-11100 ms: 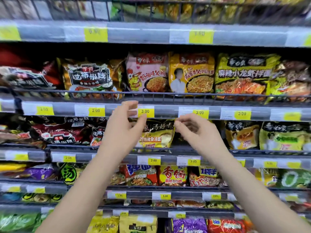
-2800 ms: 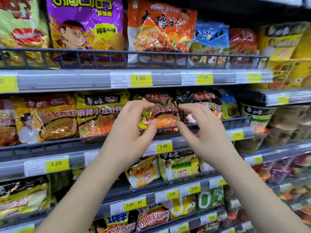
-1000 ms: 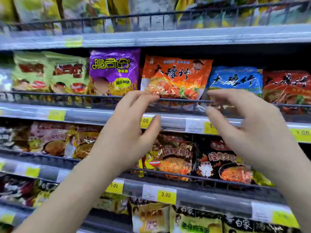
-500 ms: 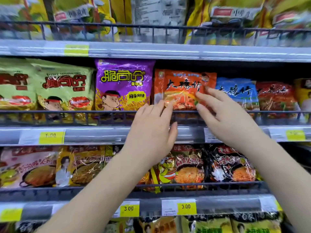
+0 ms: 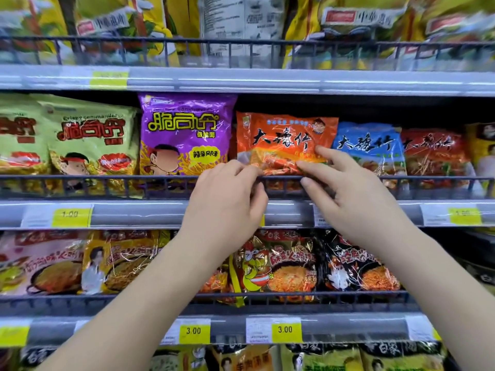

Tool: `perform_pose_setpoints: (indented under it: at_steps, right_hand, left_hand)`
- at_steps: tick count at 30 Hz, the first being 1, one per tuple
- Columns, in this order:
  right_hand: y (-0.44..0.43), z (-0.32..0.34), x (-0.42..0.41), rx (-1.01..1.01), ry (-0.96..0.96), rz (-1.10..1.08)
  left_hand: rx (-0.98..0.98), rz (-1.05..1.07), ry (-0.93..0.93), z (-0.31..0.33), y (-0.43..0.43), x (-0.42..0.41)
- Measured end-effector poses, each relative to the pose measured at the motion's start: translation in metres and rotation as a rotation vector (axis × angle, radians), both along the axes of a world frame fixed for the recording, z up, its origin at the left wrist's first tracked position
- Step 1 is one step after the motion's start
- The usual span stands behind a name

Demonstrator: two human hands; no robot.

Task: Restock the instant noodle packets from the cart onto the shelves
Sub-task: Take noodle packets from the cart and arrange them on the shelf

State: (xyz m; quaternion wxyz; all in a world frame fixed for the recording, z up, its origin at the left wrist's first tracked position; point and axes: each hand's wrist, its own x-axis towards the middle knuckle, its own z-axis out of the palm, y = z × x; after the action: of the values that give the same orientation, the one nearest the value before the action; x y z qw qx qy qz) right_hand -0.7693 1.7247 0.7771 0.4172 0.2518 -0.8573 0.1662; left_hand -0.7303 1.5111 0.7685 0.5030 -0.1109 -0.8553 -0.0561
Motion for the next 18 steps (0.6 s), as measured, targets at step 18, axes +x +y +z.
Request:
perform_pose_setpoints:
  at_steps: [18]
  right_hand:
    - [-0.106, 0.013, 0.022, -0.032, 0.222, 0.313]
  left_hand:
    - [0.106, 0.11, 0.04, -0.013, -0.124, 0.054]
